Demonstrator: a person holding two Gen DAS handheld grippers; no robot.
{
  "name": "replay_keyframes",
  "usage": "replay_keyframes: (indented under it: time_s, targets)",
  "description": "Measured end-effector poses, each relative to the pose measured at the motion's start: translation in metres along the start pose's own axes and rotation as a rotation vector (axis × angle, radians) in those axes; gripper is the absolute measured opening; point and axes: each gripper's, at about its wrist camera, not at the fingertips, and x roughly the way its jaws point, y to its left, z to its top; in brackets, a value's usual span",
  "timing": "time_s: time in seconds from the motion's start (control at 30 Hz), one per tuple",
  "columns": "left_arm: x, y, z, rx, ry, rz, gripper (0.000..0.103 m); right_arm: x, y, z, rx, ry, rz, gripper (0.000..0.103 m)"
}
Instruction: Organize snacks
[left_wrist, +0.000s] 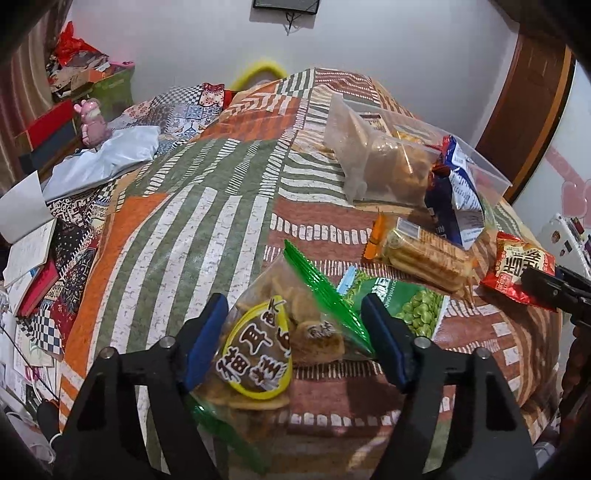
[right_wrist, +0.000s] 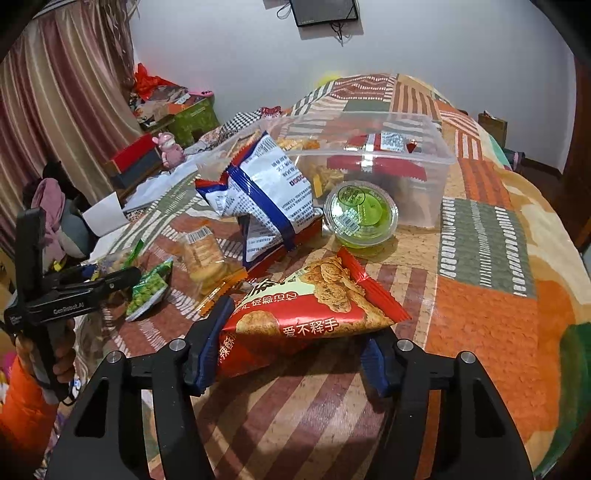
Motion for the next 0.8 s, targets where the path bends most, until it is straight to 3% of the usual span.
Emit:
replay_keyframes:
  time_s: [0.37, 0.8]
  targets:
    - [-0.021, -0.013, 0.016, 0.003, -0.055, -0.031, 0.066, -0.021, 0.004, 0.010, -0.011, -0.075, 0.013, 0.059]
    - [-0.034, -0.056, 0.075, 0.035, -0.165, -0.112, 0.066, -0.038, -0.011, 0.046, 0.011, -0.204, -0.025, 0.059]
